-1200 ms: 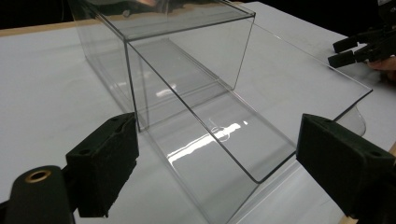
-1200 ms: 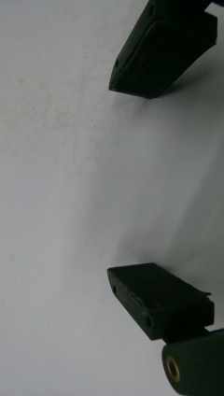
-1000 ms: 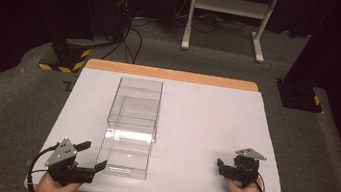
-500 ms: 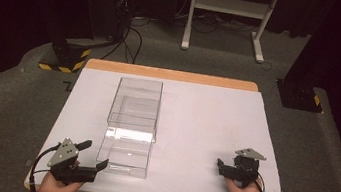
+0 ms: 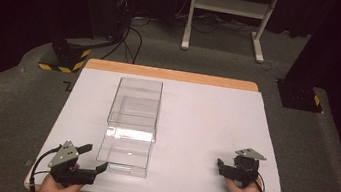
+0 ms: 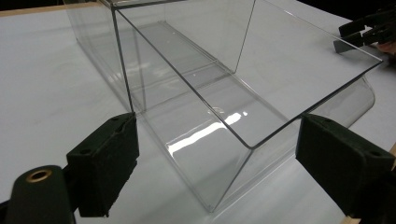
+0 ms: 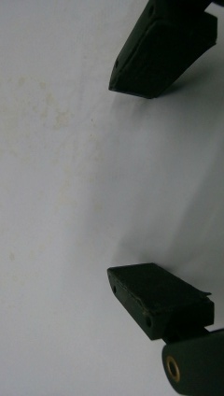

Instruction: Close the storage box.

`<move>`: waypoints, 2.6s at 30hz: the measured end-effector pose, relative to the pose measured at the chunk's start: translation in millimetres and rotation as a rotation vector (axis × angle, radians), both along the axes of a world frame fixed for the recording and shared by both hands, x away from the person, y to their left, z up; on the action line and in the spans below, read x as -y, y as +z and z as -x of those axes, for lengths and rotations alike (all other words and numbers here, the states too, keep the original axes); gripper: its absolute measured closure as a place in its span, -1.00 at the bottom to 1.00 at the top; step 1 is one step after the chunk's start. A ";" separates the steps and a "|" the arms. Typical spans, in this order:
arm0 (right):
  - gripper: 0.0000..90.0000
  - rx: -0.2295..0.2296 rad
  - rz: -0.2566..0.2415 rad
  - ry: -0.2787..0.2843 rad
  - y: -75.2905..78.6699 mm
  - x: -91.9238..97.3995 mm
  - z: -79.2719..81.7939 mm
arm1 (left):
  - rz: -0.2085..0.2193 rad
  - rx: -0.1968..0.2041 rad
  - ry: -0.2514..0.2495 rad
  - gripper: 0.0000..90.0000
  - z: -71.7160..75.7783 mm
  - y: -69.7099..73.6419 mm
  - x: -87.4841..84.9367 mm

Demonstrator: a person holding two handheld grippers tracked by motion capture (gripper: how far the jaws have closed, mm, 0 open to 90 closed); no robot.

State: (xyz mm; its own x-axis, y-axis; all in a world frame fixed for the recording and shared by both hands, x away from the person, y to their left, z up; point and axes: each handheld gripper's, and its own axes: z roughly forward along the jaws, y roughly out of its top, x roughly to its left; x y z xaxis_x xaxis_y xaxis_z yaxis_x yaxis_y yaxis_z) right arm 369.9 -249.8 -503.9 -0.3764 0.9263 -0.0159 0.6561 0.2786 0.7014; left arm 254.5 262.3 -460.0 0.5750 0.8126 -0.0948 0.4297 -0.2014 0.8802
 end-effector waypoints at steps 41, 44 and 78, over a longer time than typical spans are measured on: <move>-0.77 0.000 0.000 0.000 0.0 0.0 0.0 | 0.019 -0.023 0.020 -0.45 -25.4 -17.9 16.1; -0.77 0.000 0.000 0.000 0.0 0.0 0.0 | 0.024 -0.023 0.019 -0.42 -27.1 -18.2 16.8; -0.77 0.001 0.000 0.000 0.0 0.0 0.2 | 0.000 -0.089 0.090 -0.80 -60.1 -28.4 24.0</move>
State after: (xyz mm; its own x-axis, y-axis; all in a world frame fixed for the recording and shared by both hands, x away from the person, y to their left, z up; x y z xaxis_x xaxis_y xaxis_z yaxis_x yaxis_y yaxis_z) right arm 369.8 -249.8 -504.0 -0.3768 0.9261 -0.0164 0.6551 0.2790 0.7022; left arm 314.6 238.3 -488.4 0.4889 0.8607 -0.1419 0.5225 -0.1587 0.8377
